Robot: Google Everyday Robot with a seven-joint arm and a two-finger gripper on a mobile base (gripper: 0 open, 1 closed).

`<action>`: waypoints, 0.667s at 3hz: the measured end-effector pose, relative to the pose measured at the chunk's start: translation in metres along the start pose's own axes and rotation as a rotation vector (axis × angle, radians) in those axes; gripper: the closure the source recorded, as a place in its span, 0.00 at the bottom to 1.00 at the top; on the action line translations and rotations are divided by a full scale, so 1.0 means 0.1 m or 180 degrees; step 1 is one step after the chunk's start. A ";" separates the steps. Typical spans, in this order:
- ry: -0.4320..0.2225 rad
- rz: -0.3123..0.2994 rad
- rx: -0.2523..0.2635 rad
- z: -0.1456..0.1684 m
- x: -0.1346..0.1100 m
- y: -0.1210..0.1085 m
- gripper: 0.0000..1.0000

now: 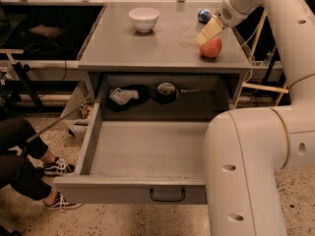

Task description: Pick apple from top drawer and place on counter

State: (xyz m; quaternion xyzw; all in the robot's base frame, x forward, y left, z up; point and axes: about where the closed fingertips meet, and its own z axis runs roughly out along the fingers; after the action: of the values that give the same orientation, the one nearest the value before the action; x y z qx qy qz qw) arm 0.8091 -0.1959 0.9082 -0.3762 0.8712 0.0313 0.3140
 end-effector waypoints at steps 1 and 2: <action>0.0002 0.0200 0.0431 -0.90 -0.06 -0.18 0.00; -0.0012 0.0467 0.1154 -2.21 -0.16 -0.32 0.00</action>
Offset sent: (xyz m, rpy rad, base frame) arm -0.4038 -0.0383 0.1919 -0.2173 -0.4347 -0.6241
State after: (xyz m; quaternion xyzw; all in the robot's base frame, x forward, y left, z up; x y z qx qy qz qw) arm 0.7238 -0.2731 1.0998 -0.2489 0.8870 -0.1026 0.3751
